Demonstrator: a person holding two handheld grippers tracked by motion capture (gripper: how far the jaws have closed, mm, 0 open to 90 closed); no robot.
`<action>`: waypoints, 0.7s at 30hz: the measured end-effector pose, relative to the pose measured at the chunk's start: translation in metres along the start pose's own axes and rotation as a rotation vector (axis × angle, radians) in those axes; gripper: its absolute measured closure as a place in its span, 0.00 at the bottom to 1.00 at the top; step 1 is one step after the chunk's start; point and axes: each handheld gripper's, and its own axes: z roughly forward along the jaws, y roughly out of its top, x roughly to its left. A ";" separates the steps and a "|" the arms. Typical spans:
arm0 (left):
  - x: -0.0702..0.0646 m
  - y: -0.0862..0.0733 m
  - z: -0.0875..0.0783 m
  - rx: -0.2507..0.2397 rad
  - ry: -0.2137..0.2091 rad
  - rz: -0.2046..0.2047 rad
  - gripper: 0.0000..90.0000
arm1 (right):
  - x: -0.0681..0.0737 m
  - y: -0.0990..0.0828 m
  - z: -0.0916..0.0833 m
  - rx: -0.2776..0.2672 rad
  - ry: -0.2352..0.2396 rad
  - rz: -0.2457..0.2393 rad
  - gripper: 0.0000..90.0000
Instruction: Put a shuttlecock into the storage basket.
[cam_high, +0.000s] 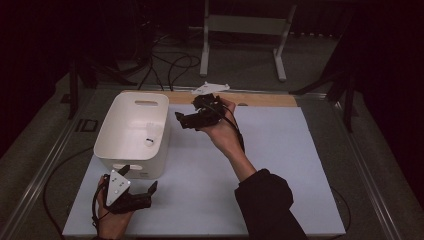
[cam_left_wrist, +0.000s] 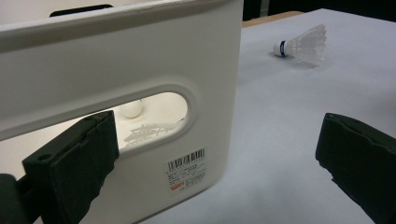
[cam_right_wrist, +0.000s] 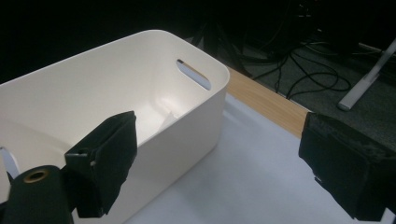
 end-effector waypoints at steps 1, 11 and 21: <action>0.000 0.000 0.000 0.000 0.000 0.000 0.00 | -0.001 0.000 0.000 0.001 -0.001 0.002 0.13; 0.000 0.000 0.000 0.000 0.000 0.000 0.00 | -0.007 -0.006 -0.005 0.003 -0.011 0.010 0.13; 0.000 0.000 0.000 -0.001 0.001 -0.001 0.00 | -0.015 -0.012 -0.009 0.004 -0.023 0.021 0.13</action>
